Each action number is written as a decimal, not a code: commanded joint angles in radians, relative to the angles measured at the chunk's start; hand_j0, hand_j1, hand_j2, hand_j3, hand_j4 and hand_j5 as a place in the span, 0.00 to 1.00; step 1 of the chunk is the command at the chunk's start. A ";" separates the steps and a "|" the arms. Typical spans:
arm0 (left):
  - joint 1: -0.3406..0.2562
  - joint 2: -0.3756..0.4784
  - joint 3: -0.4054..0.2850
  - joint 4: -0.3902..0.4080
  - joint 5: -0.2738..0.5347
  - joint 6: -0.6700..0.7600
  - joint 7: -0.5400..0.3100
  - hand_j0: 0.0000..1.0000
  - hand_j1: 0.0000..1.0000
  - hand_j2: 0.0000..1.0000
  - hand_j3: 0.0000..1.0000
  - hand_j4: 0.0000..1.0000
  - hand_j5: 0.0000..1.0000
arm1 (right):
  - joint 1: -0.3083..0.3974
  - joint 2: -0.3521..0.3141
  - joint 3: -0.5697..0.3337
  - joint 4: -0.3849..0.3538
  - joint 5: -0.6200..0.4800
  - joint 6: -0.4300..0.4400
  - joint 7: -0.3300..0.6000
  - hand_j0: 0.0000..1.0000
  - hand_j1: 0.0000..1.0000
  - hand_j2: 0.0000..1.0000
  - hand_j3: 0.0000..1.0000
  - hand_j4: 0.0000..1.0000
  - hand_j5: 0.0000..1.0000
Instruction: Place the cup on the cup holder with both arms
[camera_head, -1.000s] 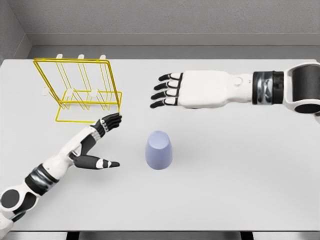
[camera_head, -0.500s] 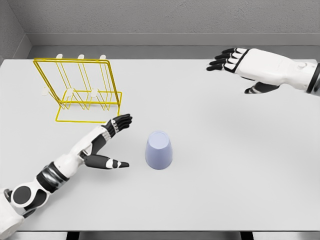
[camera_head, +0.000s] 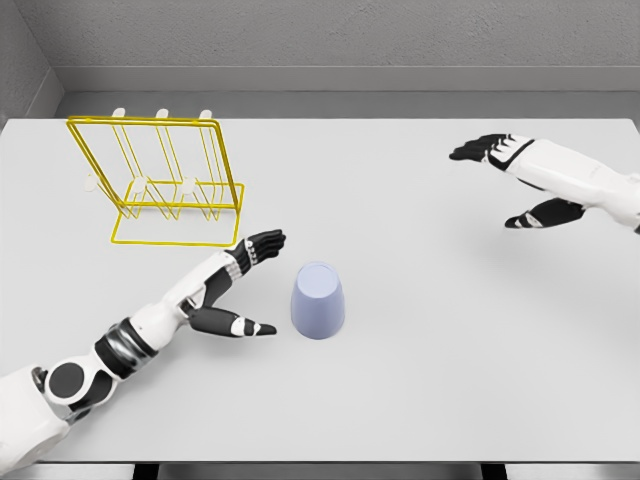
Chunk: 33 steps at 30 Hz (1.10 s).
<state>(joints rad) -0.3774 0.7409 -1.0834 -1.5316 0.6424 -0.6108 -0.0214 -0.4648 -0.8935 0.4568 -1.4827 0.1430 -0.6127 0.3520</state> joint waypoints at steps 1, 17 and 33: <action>0.000 -0.001 -0.004 0.001 0.002 0.000 0.000 1.00 1.00 1.00 1.00 1.00 1.00 | 0.000 0.033 -0.017 0.018 -0.013 0.002 0.001 1.00 1.00 1.00 1.00 1.00 1.00; -0.075 -0.061 -0.059 0.025 0.003 0.000 0.000 1.00 1.00 1.00 1.00 1.00 1.00 | 0.017 0.059 -0.024 0.093 -0.014 0.002 0.007 1.00 1.00 1.00 1.00 1.00 1.00; -0.104 -0.060 -0.115 -0.012 0.101 0.000 0.001 1.00 1.00 1.00 1.00 1.00 1.00 | 0.023 0.059 -0.029 0.094 -0.014 0.002 0.007 1.00 1.00 1.00 1.00 1.00 1.00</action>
<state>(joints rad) -0.4832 0.6807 -1.1847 -1.5323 0.7175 -0.6108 -0.0199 -0.4403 -0.8333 0.4285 -1.3888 0.1363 -0.6127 0.3595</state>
